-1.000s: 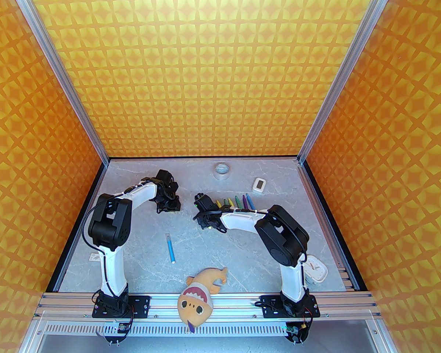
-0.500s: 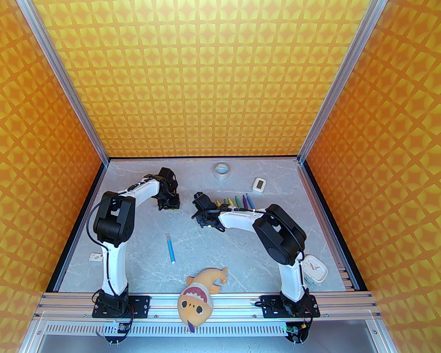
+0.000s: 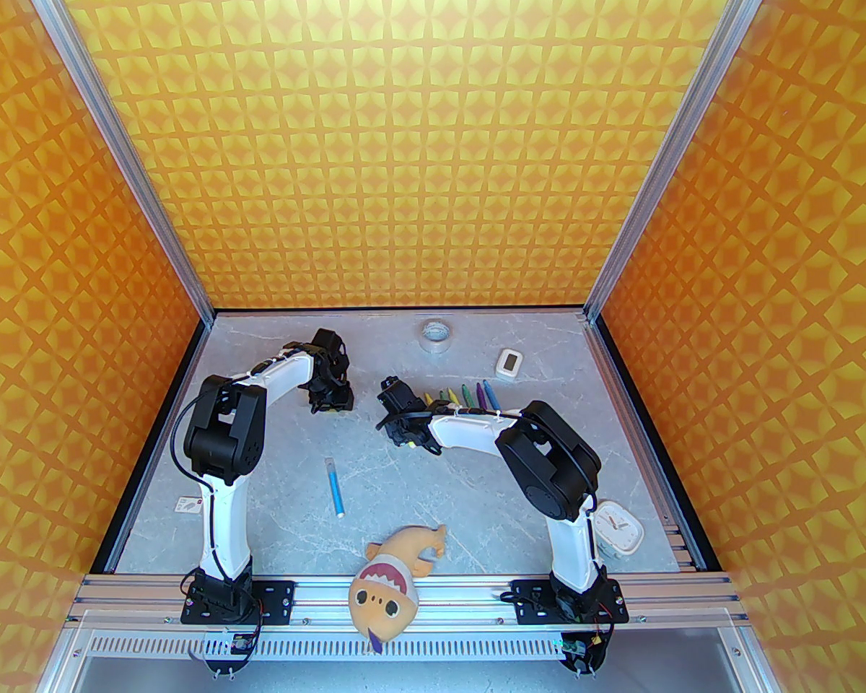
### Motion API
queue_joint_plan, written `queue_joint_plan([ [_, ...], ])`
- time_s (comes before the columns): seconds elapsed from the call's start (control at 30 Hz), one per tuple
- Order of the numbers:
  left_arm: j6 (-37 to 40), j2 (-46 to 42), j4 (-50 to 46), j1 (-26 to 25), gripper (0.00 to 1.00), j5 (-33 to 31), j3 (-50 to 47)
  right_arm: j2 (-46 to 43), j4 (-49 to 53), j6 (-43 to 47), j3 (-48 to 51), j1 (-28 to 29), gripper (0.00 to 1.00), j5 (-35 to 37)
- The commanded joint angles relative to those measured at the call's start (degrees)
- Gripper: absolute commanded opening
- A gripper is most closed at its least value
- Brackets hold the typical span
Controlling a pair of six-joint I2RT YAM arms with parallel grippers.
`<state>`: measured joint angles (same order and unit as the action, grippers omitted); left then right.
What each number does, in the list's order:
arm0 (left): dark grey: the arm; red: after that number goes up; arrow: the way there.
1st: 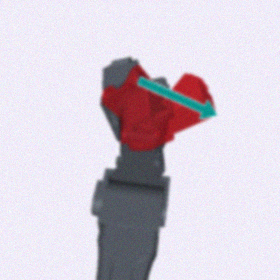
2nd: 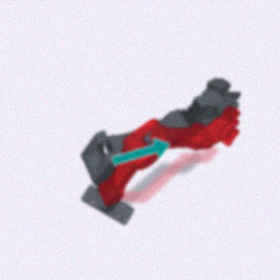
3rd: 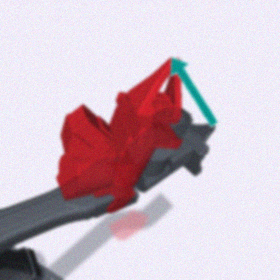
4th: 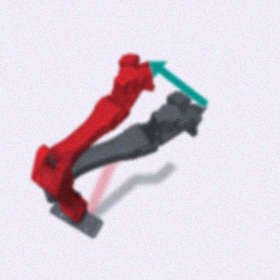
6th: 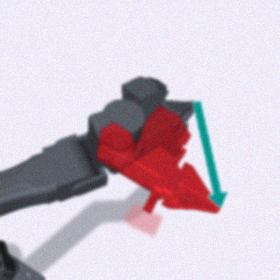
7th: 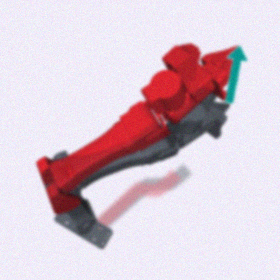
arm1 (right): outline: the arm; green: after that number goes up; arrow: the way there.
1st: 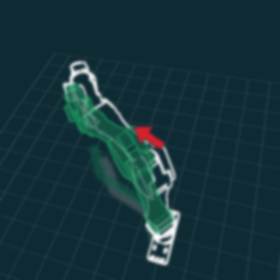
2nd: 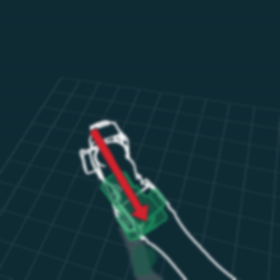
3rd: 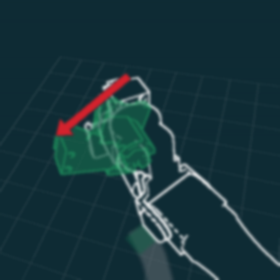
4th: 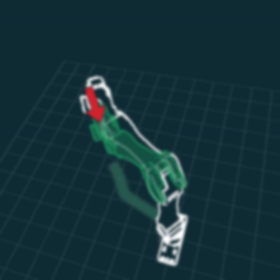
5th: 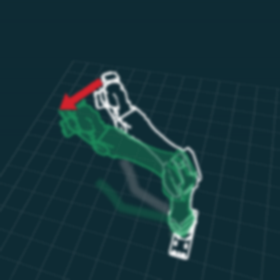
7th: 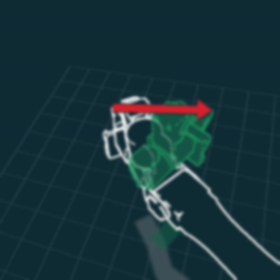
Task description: Open the pen caps
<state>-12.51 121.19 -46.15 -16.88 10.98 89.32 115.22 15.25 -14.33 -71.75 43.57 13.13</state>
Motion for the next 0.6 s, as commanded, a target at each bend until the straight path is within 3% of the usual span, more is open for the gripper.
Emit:
queue_joint_plan([
  [0.0, 0.93, -2.8, -0.77, -0.43, 0.27, -0.38, 0.2, 1.0, 1.28, 1.03, -1.47, -0.17, 0.26, 1.2],
  [0.27, 1.13, -10.35, 1.78, -0.43, 0.33, 2.68, -3.2, -2.25, 1.89, 1.7, -1.51, -0.19, 0.3, 0.29],
  [0.57, 0.36, -20.38, 5.82, 0.06, 0.41, 3.87, -13.58, -9.49, 1.99, 2.05, 1.16, 0.57, 0.4, -8.63],
])
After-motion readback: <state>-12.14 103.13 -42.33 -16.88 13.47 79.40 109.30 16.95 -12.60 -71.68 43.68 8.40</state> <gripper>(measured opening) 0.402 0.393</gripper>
